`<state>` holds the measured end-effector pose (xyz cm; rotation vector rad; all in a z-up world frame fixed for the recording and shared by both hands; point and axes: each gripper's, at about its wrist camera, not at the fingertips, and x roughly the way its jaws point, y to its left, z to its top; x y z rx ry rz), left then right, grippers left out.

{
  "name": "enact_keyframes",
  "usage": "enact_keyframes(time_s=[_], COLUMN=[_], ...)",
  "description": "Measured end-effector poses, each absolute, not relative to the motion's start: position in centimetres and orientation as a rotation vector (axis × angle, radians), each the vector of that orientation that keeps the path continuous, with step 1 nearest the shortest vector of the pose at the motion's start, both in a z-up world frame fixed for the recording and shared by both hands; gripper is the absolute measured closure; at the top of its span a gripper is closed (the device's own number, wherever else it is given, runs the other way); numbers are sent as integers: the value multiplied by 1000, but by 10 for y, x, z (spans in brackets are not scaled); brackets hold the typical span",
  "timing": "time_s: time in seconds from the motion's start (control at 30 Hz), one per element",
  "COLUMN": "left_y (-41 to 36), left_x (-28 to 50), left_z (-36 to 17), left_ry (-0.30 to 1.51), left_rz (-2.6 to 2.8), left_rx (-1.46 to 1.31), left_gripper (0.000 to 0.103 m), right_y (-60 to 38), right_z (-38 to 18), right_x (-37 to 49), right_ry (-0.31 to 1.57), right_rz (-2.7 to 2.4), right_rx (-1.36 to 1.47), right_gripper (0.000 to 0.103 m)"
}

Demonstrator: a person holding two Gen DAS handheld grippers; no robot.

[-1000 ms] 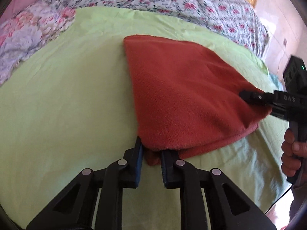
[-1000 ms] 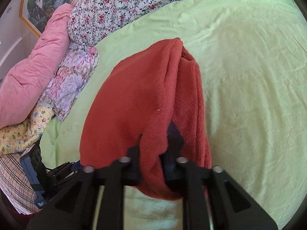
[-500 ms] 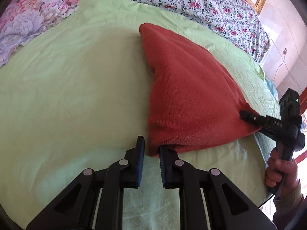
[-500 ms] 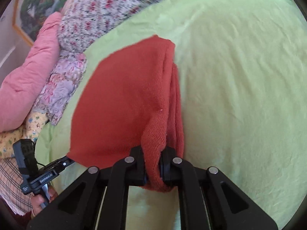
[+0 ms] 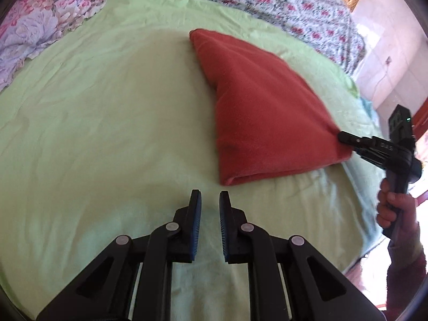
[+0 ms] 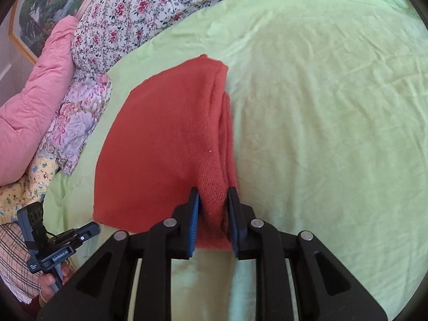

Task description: Fold small clothes

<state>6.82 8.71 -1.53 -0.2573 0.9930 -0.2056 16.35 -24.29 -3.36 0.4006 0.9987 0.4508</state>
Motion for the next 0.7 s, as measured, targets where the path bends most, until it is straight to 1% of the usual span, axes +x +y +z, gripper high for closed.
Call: enact_keyframes(time_s=[0.17, 0.23, 0.27, 0.3, 0.33, 0.37, 0.4, 0.53, 0.7], left_y=[90, 90, 90, 91, 92, 94, 97, 113, 124], left_x=[92, 111, 123, 135, 146, 161, 175, 238, 308], left_z=[11, 17, 18, 18, 18, 16, 14, 1, -26], left_ry=[912, 896, 898, 902, 902, 908, 924, 971, 1042], left_rz=[-253, -278, -282, -272, -266, -266, -251, -284, -288], left_rx=[-320, -365, -379, -386, -392, -399, -412, -523, -622], left_gripper=[92, 83, 78, 70, 60, 55, 50, 40, 39], right_y=[-240, -229, -223, -218, -213, -211, -210, -212, -207], right_z=[-3, 4, 5, 6, 6, 7, 7, -3, -17], right_x=[174, 184, 189, 194, 200, 204, 210, 251, 299], right_ry=[917, 906, 906, 905, 904, 900, 896, 929, 990], right_rz=[469, 487, 491, 493, 496, 495, 495, 484, 496], right_rx=[416, 406, 395, 388, 386, 390, 396, 419, 423], right_gripper=[80, 78, 70, 62, 49, 42, 42, 42, 42])
